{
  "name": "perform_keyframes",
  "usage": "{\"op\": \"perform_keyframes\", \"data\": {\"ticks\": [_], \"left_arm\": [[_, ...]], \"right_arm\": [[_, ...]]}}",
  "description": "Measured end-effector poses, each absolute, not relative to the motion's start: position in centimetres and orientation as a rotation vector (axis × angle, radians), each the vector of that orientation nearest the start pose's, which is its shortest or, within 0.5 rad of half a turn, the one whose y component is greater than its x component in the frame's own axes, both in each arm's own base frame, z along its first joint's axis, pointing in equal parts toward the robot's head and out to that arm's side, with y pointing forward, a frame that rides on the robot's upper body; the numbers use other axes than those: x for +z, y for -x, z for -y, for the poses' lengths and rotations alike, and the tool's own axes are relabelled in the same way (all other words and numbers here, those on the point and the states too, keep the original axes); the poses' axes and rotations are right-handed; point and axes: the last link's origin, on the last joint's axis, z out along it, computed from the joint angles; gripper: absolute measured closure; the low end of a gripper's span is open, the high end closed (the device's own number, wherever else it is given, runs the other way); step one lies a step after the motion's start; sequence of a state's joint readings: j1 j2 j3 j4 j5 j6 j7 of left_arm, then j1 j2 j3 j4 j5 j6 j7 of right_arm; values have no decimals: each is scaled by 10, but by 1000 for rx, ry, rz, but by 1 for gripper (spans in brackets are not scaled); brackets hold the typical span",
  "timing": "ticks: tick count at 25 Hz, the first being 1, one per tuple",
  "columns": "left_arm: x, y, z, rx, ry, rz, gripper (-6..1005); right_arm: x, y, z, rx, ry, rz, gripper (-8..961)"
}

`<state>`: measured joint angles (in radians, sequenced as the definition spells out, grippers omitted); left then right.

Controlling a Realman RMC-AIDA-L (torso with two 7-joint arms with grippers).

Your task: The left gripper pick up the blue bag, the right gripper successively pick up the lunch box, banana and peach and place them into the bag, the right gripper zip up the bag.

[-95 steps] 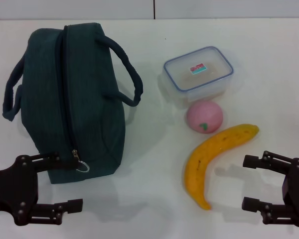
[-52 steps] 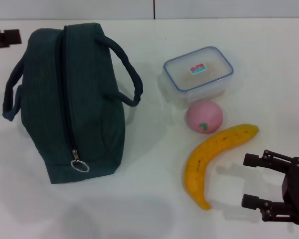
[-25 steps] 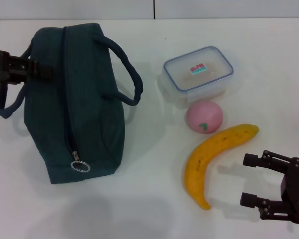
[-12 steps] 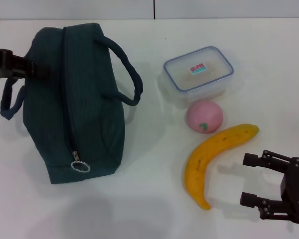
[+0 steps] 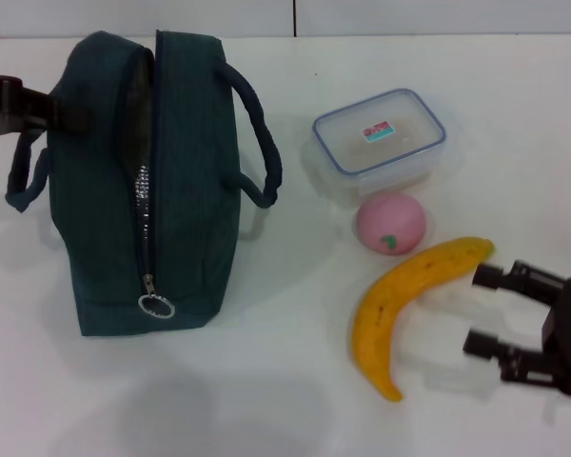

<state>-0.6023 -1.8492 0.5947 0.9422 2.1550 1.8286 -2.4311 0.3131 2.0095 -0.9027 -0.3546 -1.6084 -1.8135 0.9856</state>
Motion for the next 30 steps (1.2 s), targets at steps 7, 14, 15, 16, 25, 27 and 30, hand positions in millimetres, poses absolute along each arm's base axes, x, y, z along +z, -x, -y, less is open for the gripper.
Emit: {"op": "perform_keyframes", "data": {"ticks": [7, 14, 15, 16, 25, 27, 30], "left_arm": [[135, 247, -354, -538, 2457, 1613, 962], [133, 240, -356, -616, 2466, 1617, 962], [134, 239, -356, -625, 2462, 1624, 963], [134, 239, -356, -628, 2461, 1626, 963], [135, 232, -359, -654, 2497, 1553, 963], [135, 228, -361, -661, 2511, 1534, 963], [135, 226, -362, -667, 2521, 1516, 963]], "right_arm": [[12, -293, -255, 1408, 2337, -884, 171], [13, -310, -292, 1521, 1898, -1432, 175], [13, -313, -296, 1529, 1841, -1487, 176], [11, -315, -300, 1534, 1786, -1535, 176], [-12, -310, -342, 1502, 1524, -1775, 181], [-18, -302, -355, 1477, 1522, -1808, 182], [-22, -296, -369, 1436, 1513, -1829, 184]]}}
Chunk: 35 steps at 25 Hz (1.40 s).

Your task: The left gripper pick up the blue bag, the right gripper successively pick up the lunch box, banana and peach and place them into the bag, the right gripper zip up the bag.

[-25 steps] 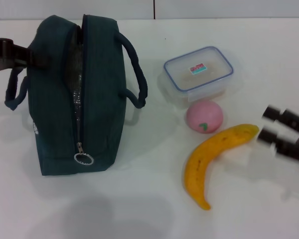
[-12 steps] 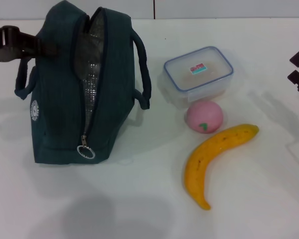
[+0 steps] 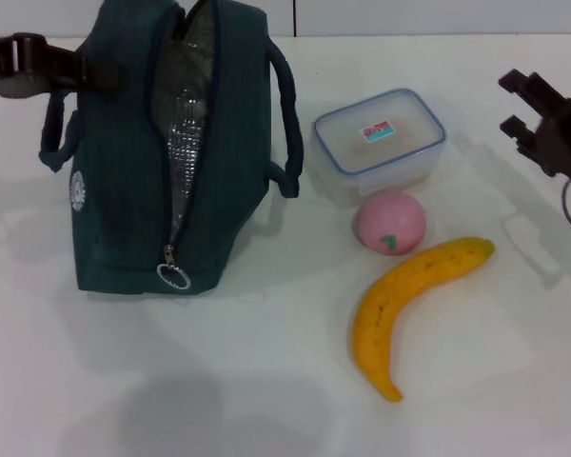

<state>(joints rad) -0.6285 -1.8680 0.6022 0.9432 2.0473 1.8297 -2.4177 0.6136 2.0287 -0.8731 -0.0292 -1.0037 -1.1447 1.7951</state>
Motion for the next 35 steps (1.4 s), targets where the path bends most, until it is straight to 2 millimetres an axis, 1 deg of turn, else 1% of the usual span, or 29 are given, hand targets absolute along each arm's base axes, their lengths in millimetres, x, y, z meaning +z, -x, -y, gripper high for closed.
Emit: {"op": "perform_keyframes", "data": {"ticks": [7, 11, 15, 27, 35], "left_arm": [[135, 222, -365, -679, 2535, 1481, 963], [132, 217, -367, -685, 2550, 1463, 963], [131, 214, -369, -686, 2558, 1454, 963], [125, 211, -371, -695, 2557, 1458, 964], [124, 212, -371, -699, 2554, 1467, 964]], "right_arm": [[-36, -280, -393, 1319, 1517, -1881, 188], [-43, -274, -398, 1269, 1548, -1893, 190], [-48, -270, -400, 1238, 1555, -1918, 193], [-56, -265, -401, 1202, 1582, -1954, 199], [-55, -261, -403, 1211, 1586, -1950, 204]]}}
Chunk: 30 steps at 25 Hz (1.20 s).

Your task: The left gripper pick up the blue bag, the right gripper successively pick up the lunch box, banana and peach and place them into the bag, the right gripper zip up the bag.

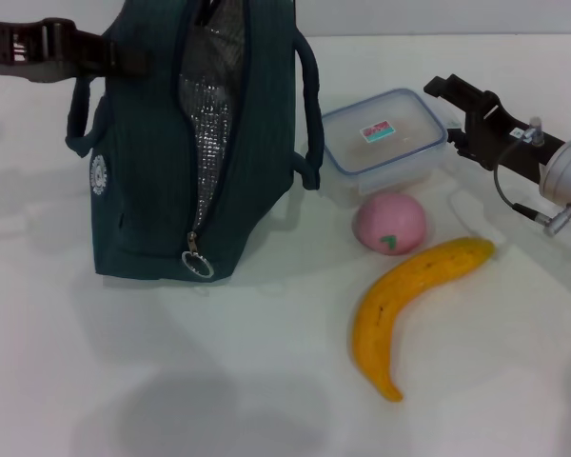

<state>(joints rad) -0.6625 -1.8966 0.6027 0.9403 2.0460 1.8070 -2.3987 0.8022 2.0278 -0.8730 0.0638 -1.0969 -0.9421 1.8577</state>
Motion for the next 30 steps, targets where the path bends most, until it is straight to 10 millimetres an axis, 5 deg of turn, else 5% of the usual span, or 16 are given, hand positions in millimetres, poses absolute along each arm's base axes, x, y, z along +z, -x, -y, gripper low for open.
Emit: {"op": "perform_keyframes", "data": {"ticks": [23, 30], "left_arm": [[124, 216, -366, -694, 2555, 1474, 964], [124, 218, -363, -688, 2563, 1473, 964]], "right_arm": [[-55, -248, -408, 1213, 1681, -1909, 217], [-50, -254, -401, 1225, 1721, -1875, 392]]}}
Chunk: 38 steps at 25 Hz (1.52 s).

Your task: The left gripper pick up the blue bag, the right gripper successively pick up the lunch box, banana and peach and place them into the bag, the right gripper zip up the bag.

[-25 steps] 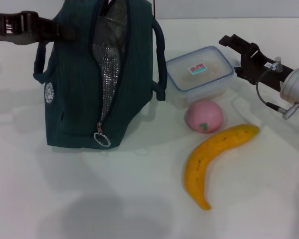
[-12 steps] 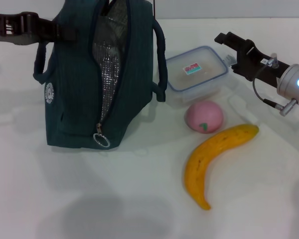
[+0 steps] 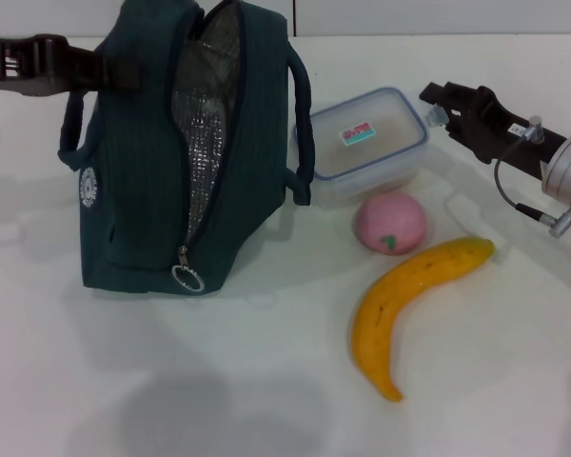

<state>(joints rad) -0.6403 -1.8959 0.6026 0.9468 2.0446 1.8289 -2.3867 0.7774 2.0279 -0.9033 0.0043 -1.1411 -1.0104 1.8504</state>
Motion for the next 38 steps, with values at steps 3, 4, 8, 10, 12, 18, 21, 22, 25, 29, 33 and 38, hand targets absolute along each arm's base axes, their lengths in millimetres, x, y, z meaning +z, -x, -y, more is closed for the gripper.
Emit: {"op": "perform_keyframes", "data": {"ticks": [3, 4, 8, 10, 12, 18, 21, 22, 25, 29, 33, 38], "left_arm": [[124, 219, -363, -687, 2568, 1467, 963], [124, 219, -363, -687, 2569, 1466, 963], [124, 219, -363, -686, 2572, 1459, 963], [124, 219, -362, -686, 2575, 1455, 963], [123, 220, -362, -686, 2575, 1457, 963], [123, 222, -360, -686, 2569, 1466, 963], [123, 223, -360, -685, 2567, 1467, 964], [123, 223, -360, -686, 2566, 1468, 964], [123, 225, -359, -685, 2561, 1475, 963], [124, 227, -358, -689, 2555, 1479, 963], [124, 227, -358, -690, 2554, 1479, 963], [123, 227, -358, -686, 2556, 1481, 964]], "right_arm": [[-51, -255, -399, 1221, 1723, -1879, 499], [-51, -255, -399, 1219, 1724, -1880, 540], [-51, -254, -399, 1215, 1730, -1879, 696], [-52, -254, -399, 1208, 1740, -1877, 765], [-53, -253, -399, 1204, 1744, -1876, 834], [-50, -257, -395, 1233, 1745, -1863, 875], [-42, -260, -389, 1309, 1730, -1828, 875], [-40, -262, -387, 1338, 1719, -1817, 875], [-33, -265, -382, 1407, 1692, -1795, 875], [-25, -269, -377, 1469, 1661, -1776, 875], [-21, -269, -374, 1511, 1661, -1755, 875], [-16, -267, -373, 1562, 1655, -1737, 876]]}}
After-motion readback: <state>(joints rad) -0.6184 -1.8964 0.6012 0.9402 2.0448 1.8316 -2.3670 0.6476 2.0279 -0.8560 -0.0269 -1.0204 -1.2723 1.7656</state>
